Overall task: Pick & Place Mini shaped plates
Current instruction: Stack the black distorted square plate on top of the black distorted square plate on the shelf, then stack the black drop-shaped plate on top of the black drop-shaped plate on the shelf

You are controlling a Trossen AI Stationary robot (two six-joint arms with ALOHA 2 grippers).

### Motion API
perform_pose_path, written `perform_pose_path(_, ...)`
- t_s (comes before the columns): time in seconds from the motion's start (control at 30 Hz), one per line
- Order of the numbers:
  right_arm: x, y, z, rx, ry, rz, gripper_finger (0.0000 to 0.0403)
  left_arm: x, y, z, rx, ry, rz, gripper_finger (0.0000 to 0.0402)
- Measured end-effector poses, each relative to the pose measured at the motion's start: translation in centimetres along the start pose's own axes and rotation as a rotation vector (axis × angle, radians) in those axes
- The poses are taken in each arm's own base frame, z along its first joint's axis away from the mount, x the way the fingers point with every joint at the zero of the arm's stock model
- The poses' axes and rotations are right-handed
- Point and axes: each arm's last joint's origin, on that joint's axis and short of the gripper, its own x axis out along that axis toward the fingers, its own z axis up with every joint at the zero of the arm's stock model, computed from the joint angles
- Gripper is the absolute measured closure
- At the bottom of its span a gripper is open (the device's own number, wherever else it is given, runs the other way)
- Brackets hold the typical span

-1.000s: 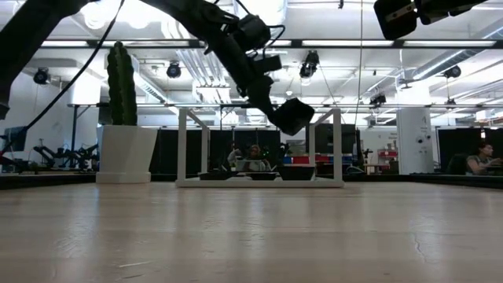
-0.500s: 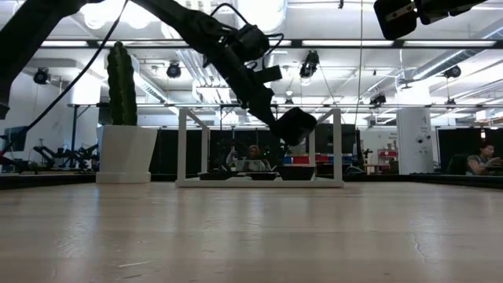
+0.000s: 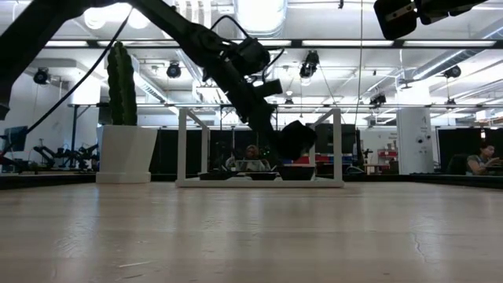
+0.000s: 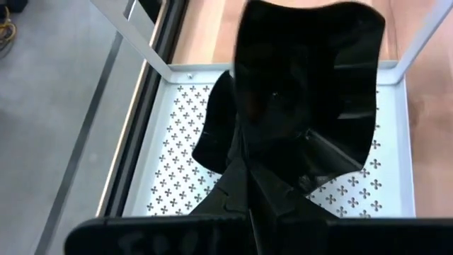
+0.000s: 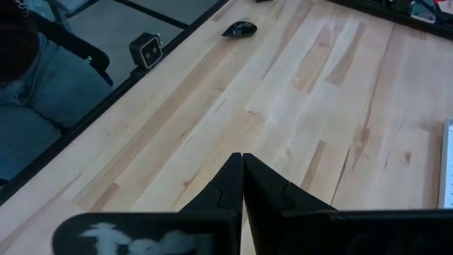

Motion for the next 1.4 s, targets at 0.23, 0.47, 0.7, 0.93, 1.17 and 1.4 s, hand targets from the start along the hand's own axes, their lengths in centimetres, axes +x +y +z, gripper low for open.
perform_pose_path(0.23, 0.00, 0.00, 0.00, 0.000, 0.001, 0.000, 0.0394, 0.12, 0.03, 0.06, 0.004, -0.007, 0.012, 0.0401)
perform_pose_path(0.47, 0.00, 0.00, 0.00, 0.007, 0.000, 0.000, 0.0394, 0.14, 0.10, -0.07, 0.049, 0.011, 0.043, 0.0401)
perform_pose_path(0.7, 0.00, 0.00, 0.00, 0.008, 0.000, 0.000, 0.0394, 0.14, 0.08, -0.07, 0.080, 0.012, 0.043, 0.0401)
perform_pose_path(0.93, 0.00, 0.00, 0.00, 0.011, 0.000, 0.000, 0.0394, 0.13, 0.15, -0.13, 0.098, 0.030, 0.073, 0.0394)
perform_pose_path(1.17, 0.00, 0.00, 0.00, 0.011, 0.000, 0.000, 0.0394, 0.13, 0.14, -0.17, 0.098, 0.034, 0.071, 0.0371)
perform_pose_path(1.4, 0.00, 0.00, 0.00, 0.009, 0.000, 0.000, 0.0394, 0.13, 0.14, -0.17, 0.098, 0.034, 0.071, 0.0365)
